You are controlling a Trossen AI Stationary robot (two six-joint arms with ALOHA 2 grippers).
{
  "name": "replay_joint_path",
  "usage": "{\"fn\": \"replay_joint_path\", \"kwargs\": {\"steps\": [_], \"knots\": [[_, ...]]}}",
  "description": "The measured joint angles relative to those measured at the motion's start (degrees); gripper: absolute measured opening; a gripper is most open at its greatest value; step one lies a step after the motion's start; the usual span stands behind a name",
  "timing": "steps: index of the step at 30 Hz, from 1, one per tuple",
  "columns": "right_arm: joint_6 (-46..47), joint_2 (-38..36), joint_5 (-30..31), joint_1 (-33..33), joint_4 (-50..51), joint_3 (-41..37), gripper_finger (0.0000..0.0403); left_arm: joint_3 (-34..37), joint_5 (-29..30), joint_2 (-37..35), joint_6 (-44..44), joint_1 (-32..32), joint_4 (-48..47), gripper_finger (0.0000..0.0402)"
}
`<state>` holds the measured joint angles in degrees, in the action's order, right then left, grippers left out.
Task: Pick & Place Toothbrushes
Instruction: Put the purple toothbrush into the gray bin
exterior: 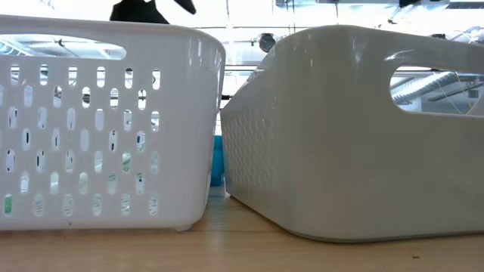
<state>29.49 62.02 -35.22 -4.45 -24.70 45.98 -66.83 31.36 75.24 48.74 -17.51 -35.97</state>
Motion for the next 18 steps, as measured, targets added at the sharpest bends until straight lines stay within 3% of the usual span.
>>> {"fn": "replay_joint_path", "kwargs": {"steps": [3, 8, 18], "knots": [[1.22, -0.03, -7.5, -1.4, -5.94, 0.0, 0.0011, 0.0, 0.35, -0.79, 0.0, -0.68, -1.27, 0.0271], [2.84, 0.0, -7.89, -2.79, -8.42, 0.0, 0.0011, 0.0, 0.77, -1.57, -0.28, -1.45, -1.5, 0.0271], [5.4, 0.45, 13.99, -4.1, 6.79, 0.0, 0.0011, 1.1, 1.27, -3.3, -4.27, -1.97, -0.98, 0.0271]]}}
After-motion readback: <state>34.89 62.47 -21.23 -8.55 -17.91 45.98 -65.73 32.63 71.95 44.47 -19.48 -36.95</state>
